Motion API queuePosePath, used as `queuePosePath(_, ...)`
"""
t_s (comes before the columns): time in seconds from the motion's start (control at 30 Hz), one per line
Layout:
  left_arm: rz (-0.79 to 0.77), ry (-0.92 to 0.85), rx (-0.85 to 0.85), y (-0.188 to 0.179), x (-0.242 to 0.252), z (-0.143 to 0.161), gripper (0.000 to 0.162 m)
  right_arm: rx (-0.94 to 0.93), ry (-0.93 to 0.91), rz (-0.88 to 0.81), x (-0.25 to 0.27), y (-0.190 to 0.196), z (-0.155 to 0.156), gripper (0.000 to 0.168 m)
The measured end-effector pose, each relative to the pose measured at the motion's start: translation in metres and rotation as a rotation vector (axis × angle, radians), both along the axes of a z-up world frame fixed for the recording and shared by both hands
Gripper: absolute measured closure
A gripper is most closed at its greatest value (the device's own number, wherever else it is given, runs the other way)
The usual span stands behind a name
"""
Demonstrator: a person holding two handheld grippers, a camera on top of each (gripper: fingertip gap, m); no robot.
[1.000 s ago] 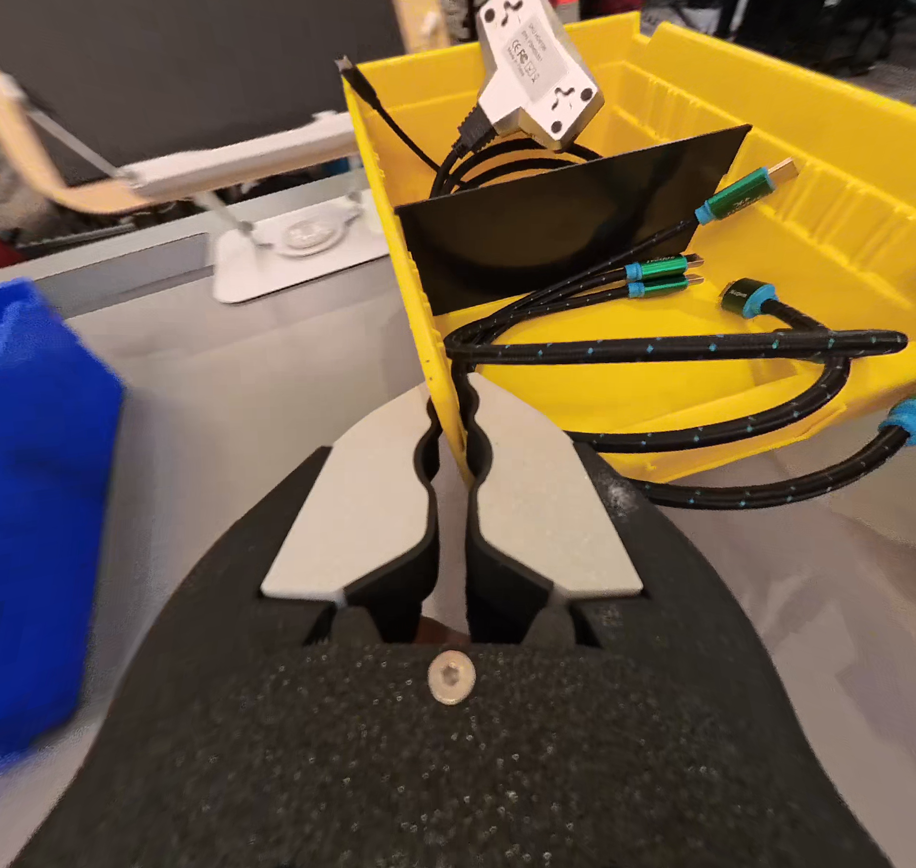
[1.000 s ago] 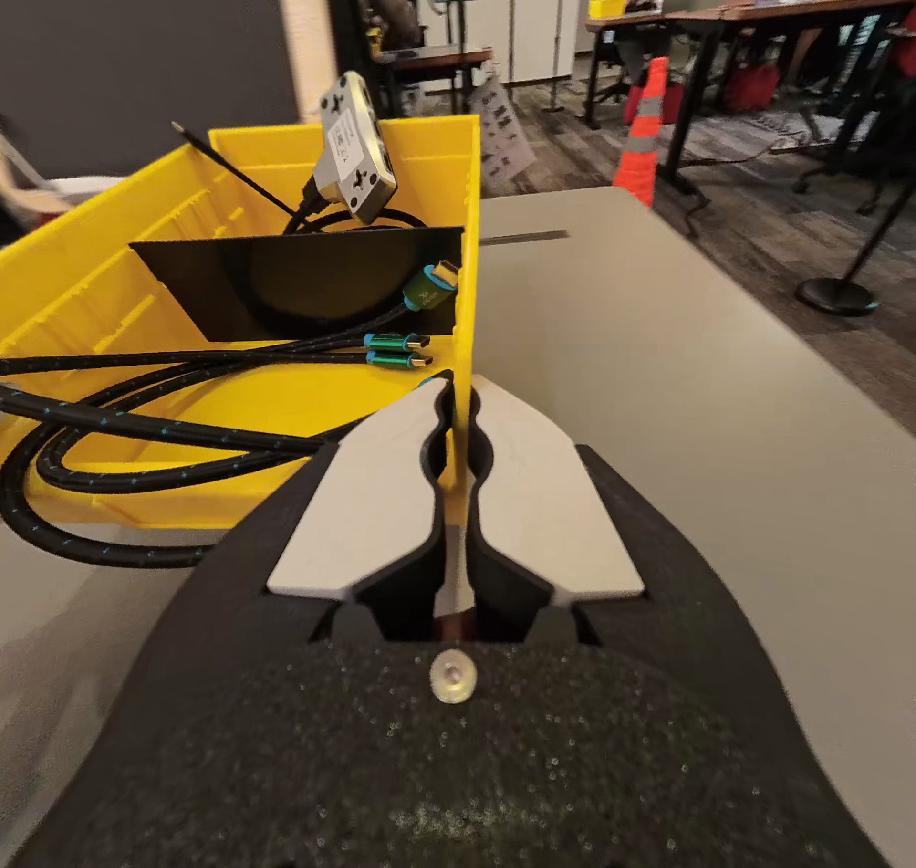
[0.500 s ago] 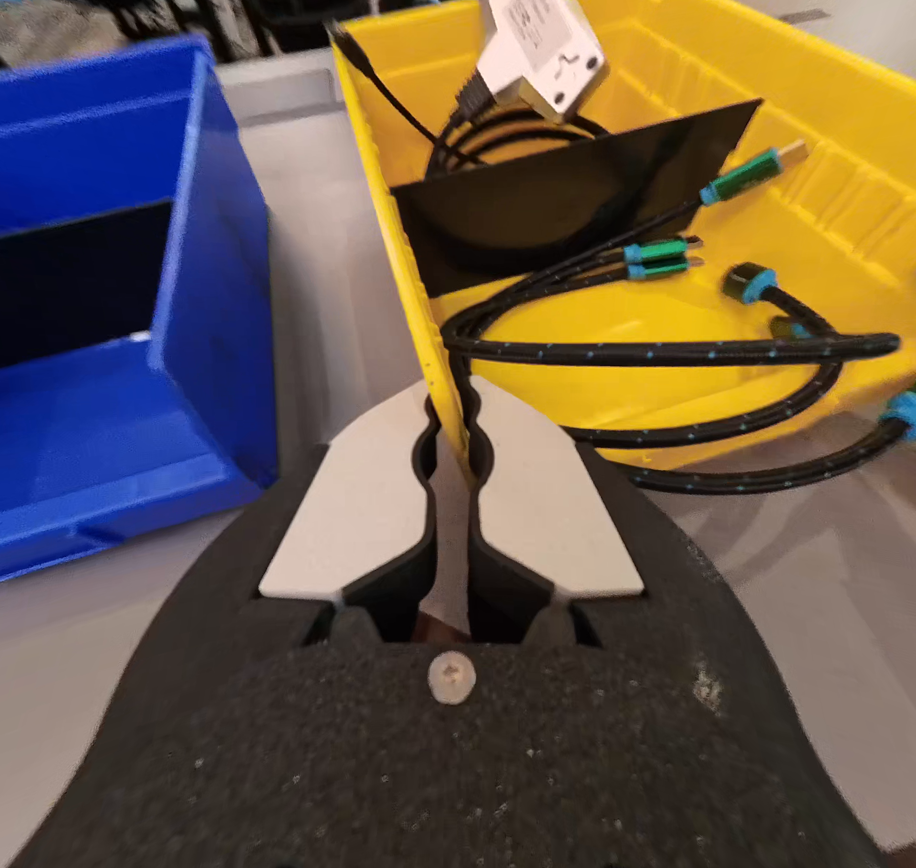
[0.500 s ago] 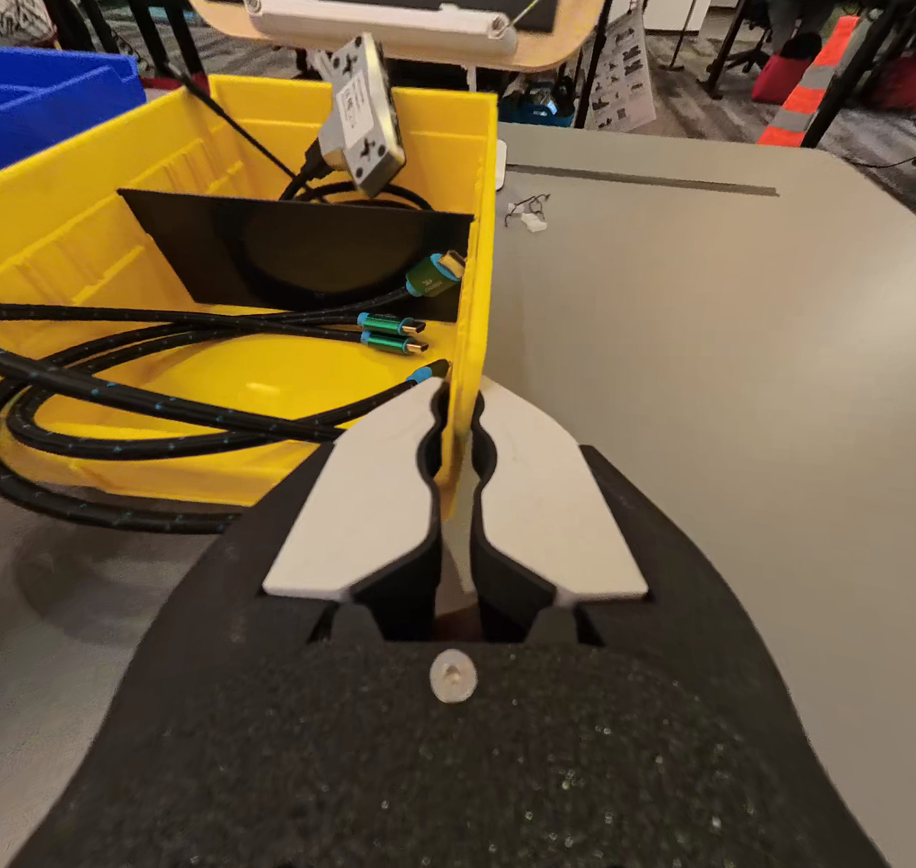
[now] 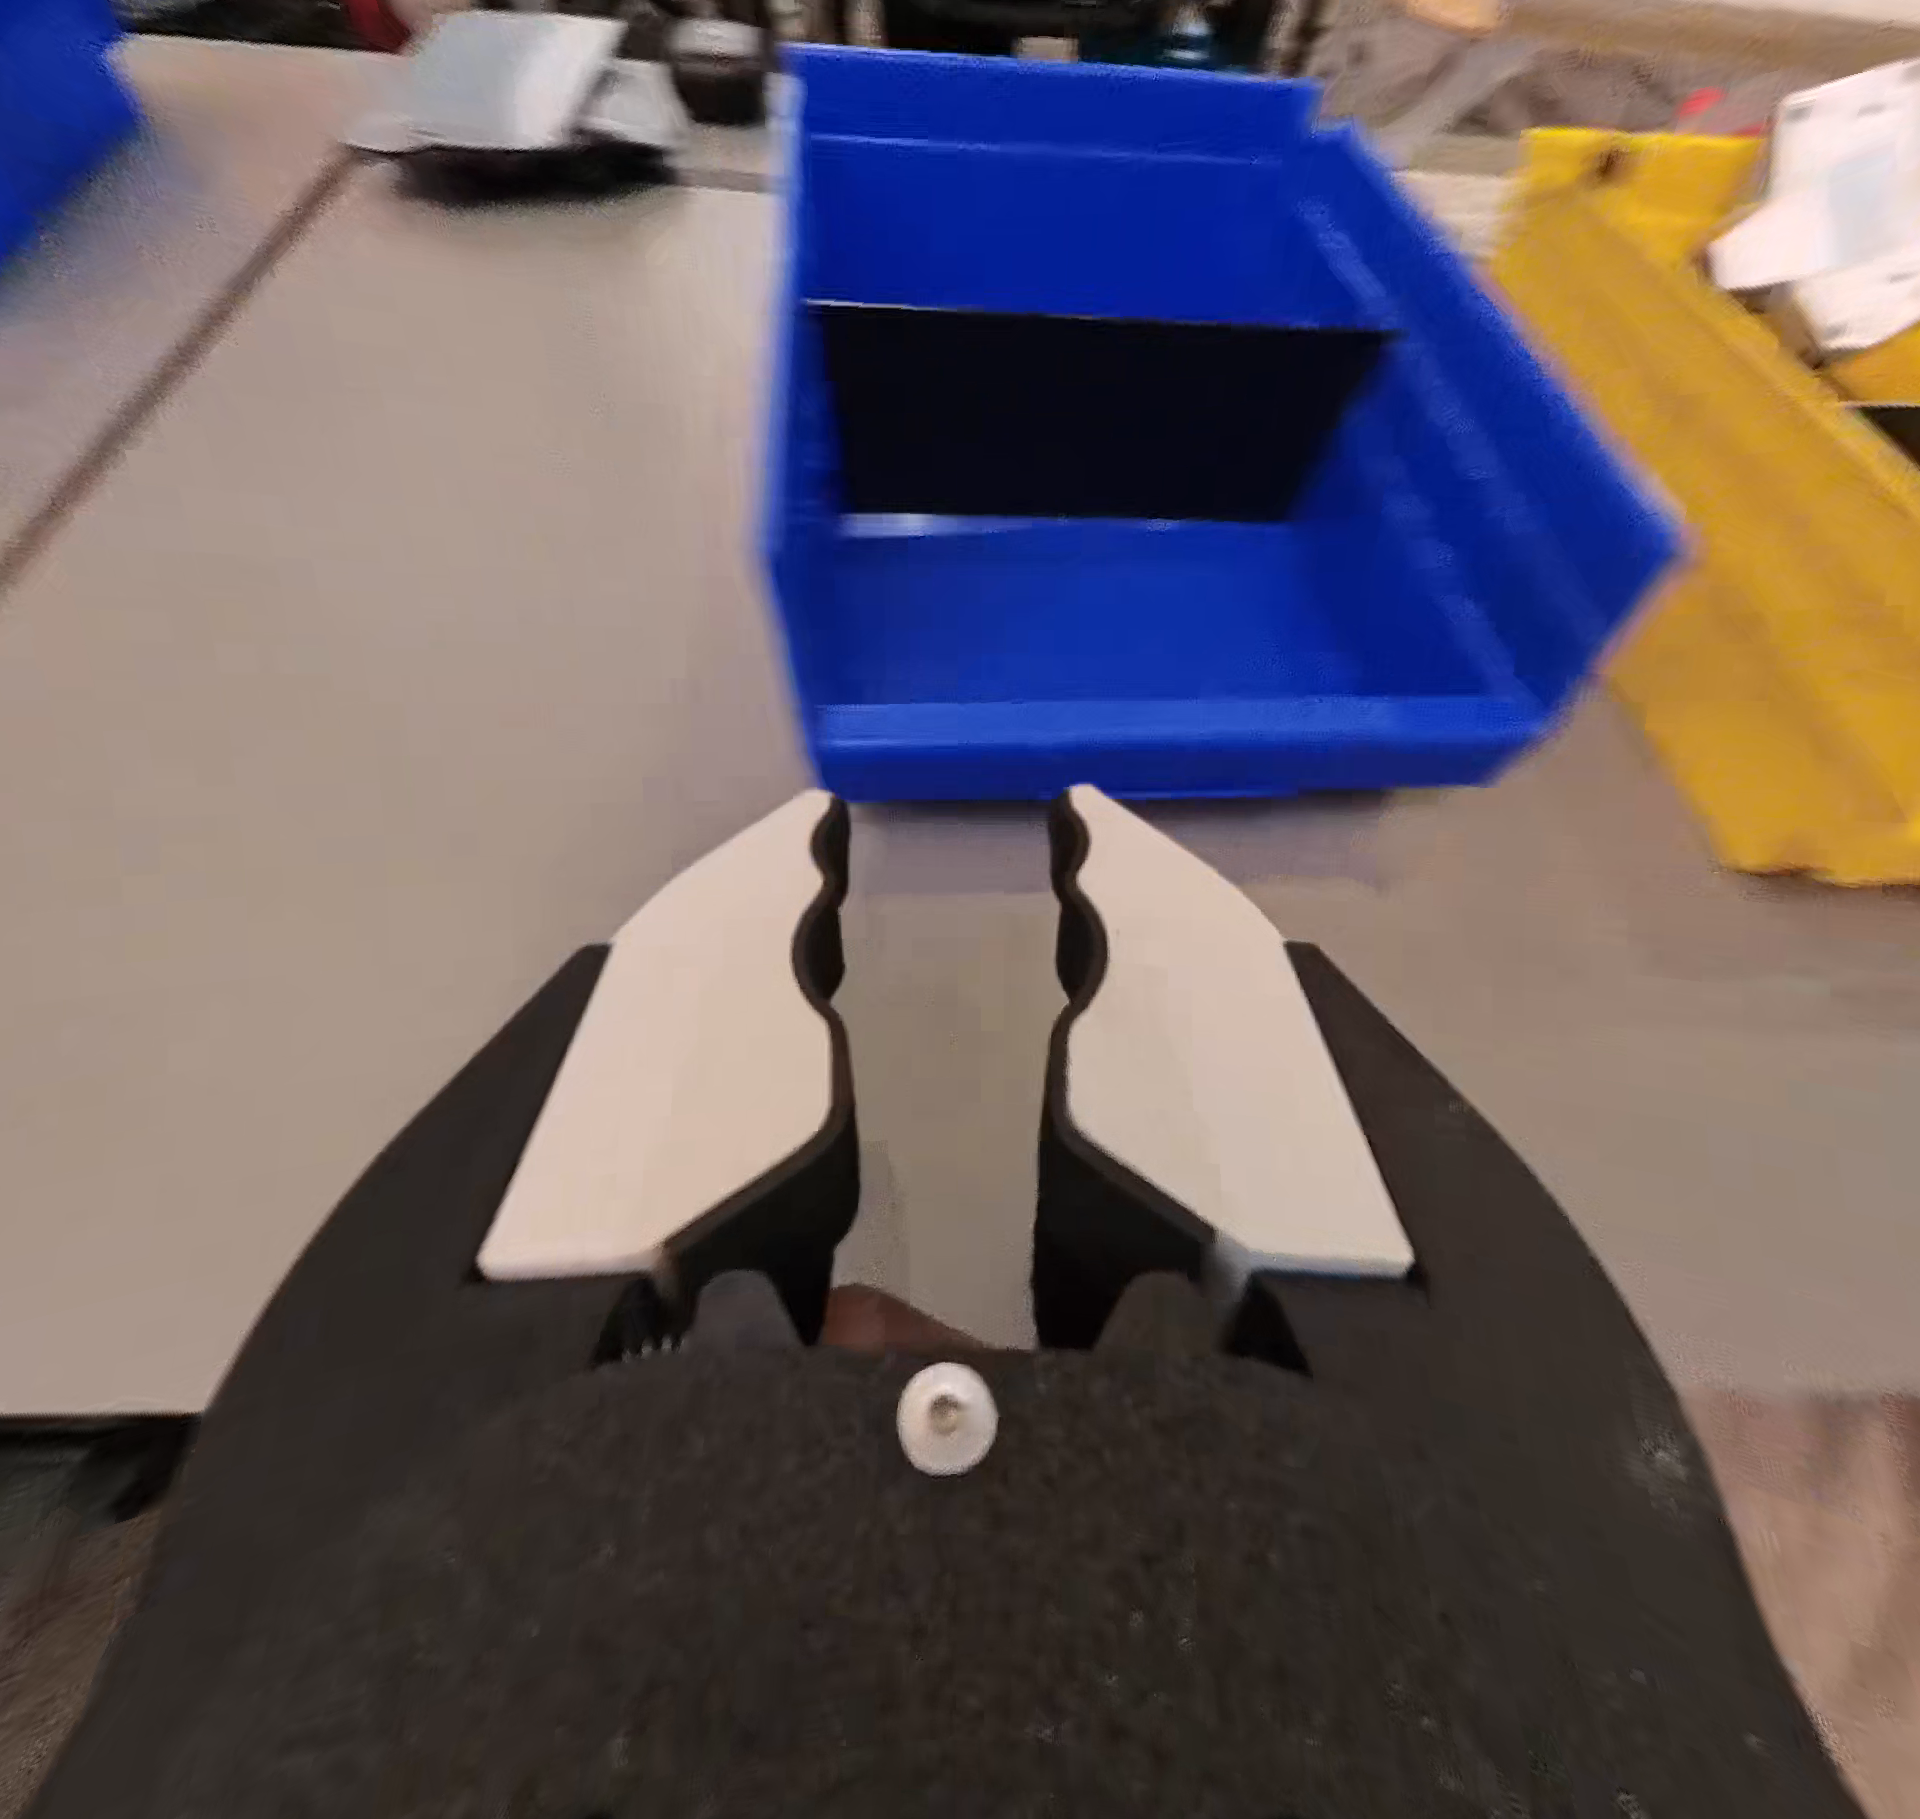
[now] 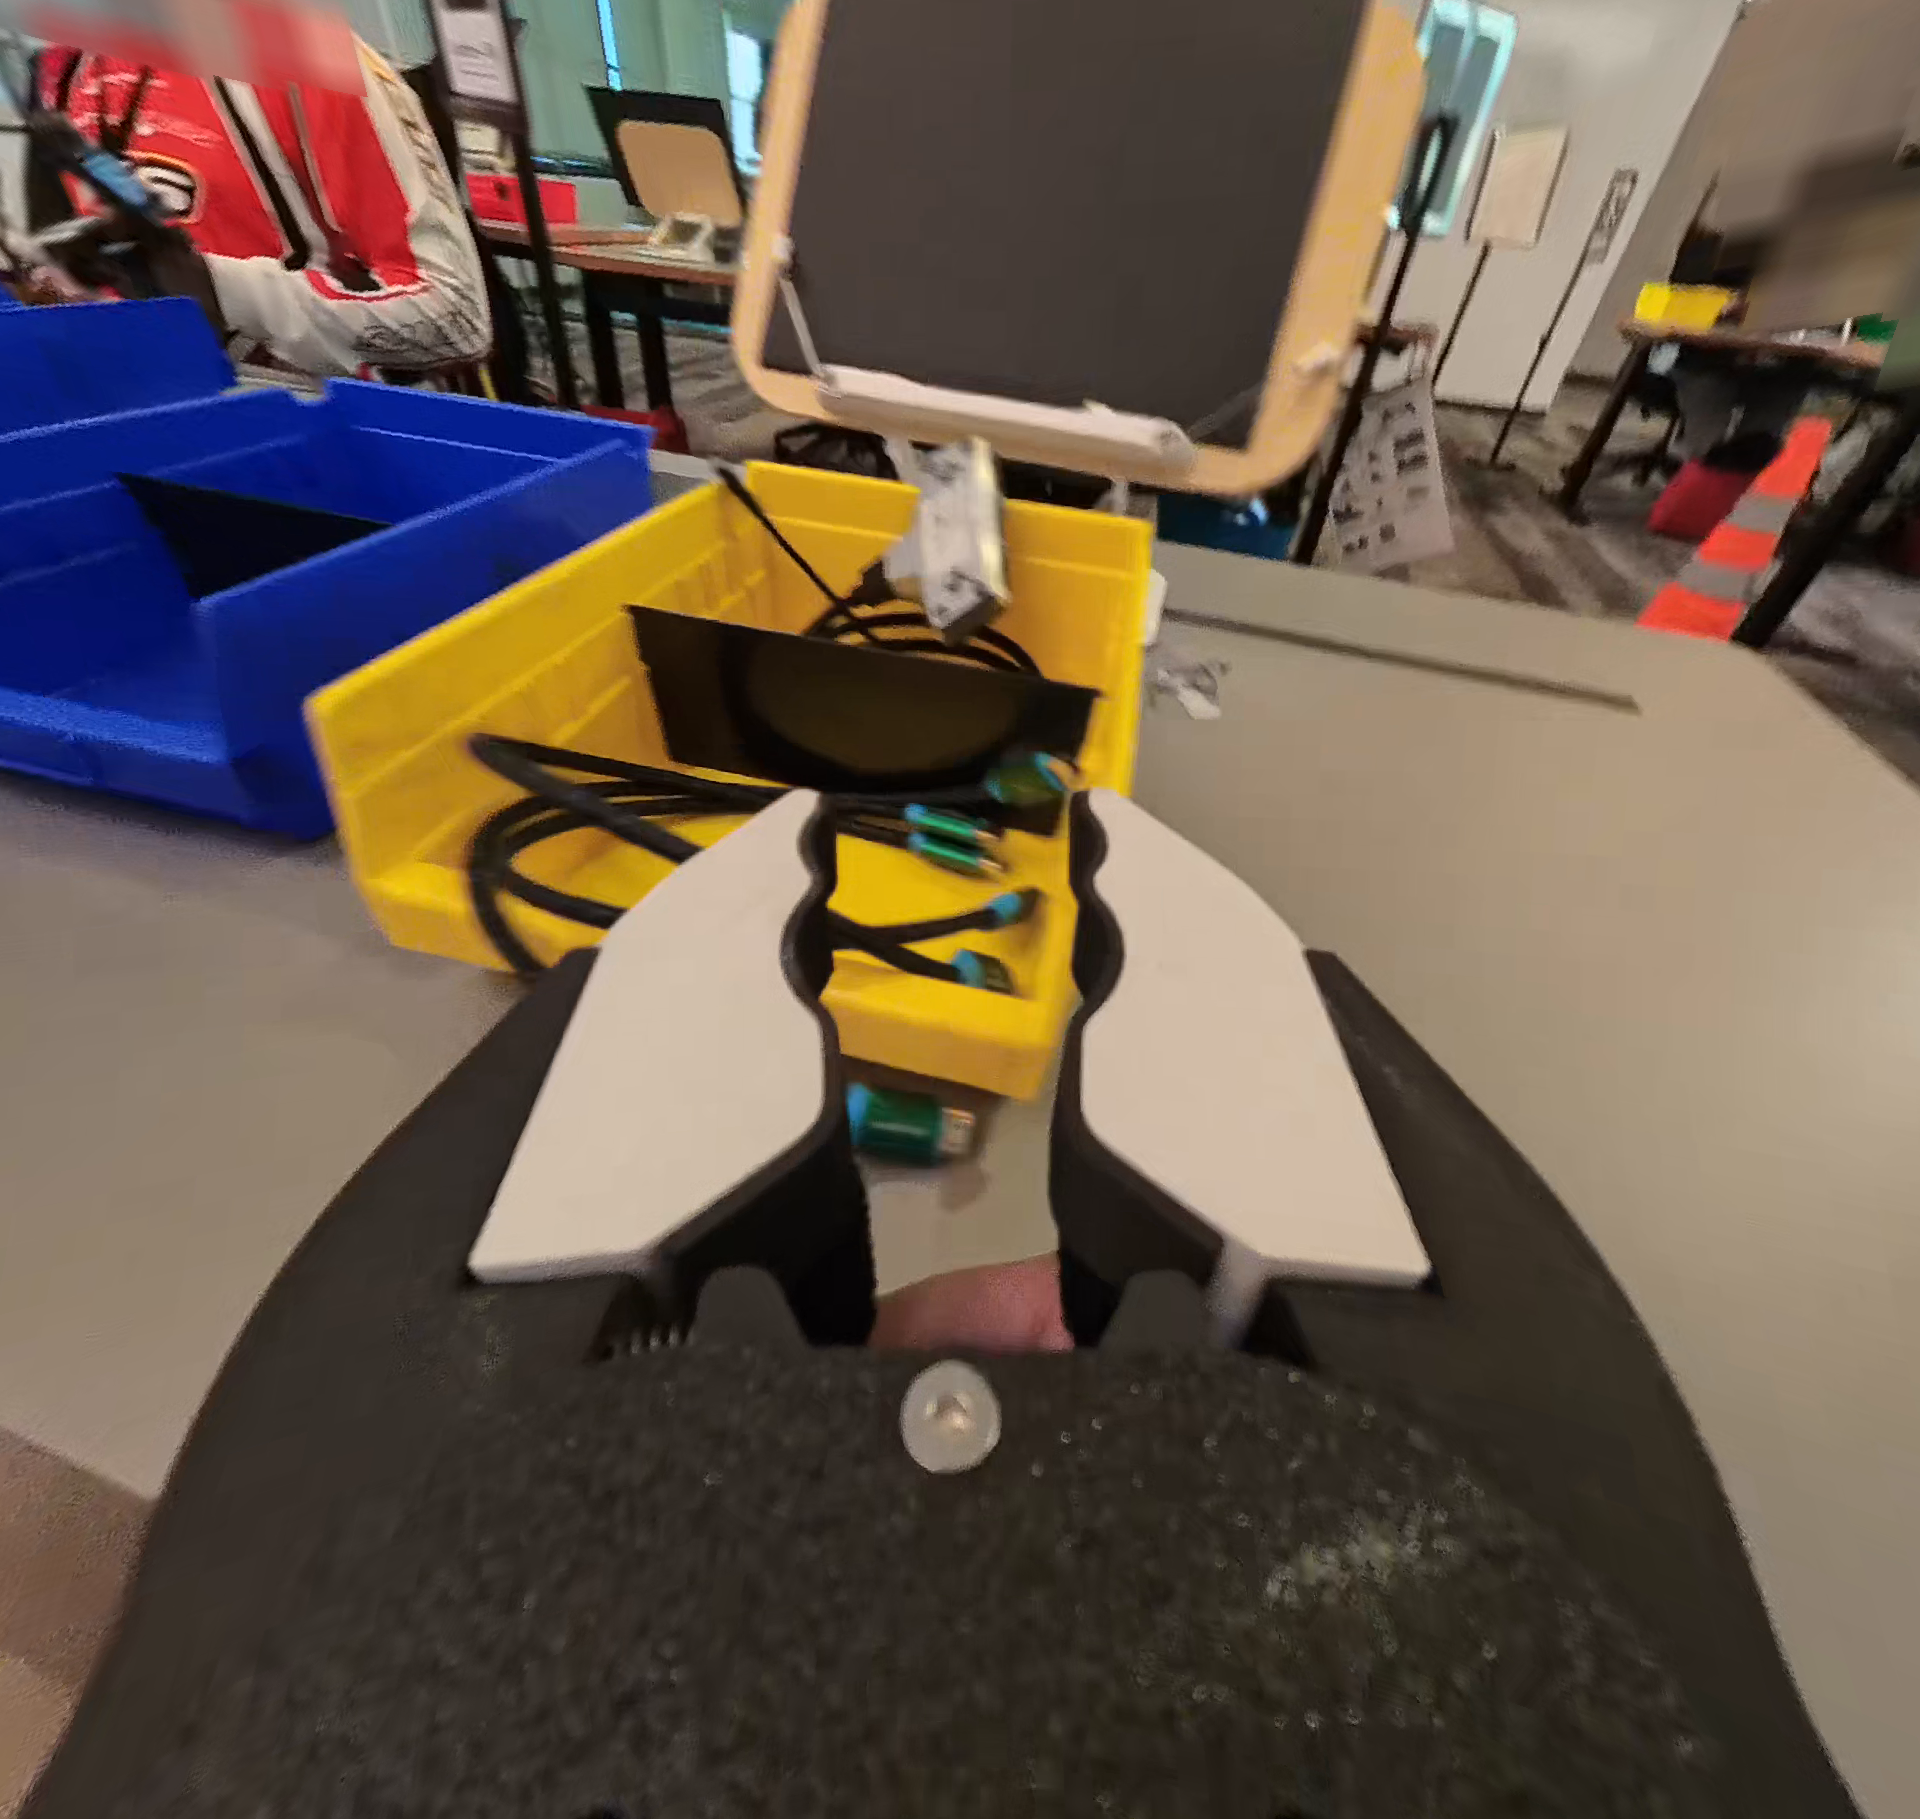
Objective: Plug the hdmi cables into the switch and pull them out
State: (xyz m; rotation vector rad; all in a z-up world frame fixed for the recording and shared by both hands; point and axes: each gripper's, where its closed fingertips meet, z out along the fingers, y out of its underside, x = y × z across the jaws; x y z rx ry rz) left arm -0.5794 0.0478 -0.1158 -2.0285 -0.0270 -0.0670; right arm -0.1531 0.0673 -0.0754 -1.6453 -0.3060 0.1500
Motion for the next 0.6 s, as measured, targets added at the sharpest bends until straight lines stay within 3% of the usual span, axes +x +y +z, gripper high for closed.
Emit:
queuePosePath(0.07, 0.006, 0.031, 0.006, 0.016, -0.026, -0.002, 0.122, 0.018, -0.055, 0.081, -0.045, -0.015, 0.002, 0.128)
queuePosePath(0.23, -0.036, 0.036, 0.01, 0.072, -0.034, -0.012, 0.123, -0.162, -0.107, 0.385, -0.175, -0.045, -0.033, 0.125)
queuePosePath(0.27, -0.046, 0.029, -0.004, 0.08, -0.031, -0.017, 0.128, -0.206, -0.108, 0.408, -0.192, -0.043, -0.038, 0.121)
queuePosePath(0.33, -0.04, 0.066, 0.002, 0.088, -0.032, -0.027, 0.158, -0.293, -0.106, 0.43, -0.221, -0.035, -0.046, 0.118)
queuePosePath(0.43, -0.03, -0.019, 0.007, 0.08, -0.032, -0.026, 0.158, -0.336, -0.128, 0.392, -0.244, -0.016, -0.048, 0.115)
queuePosePath(0.6, 0.019, -0.009, 0.012, 0.033, -0.035, -0.026, 0.158, -0.437, -0.078, 0.339, -0.259, 0.002, -0.057, 0.117)
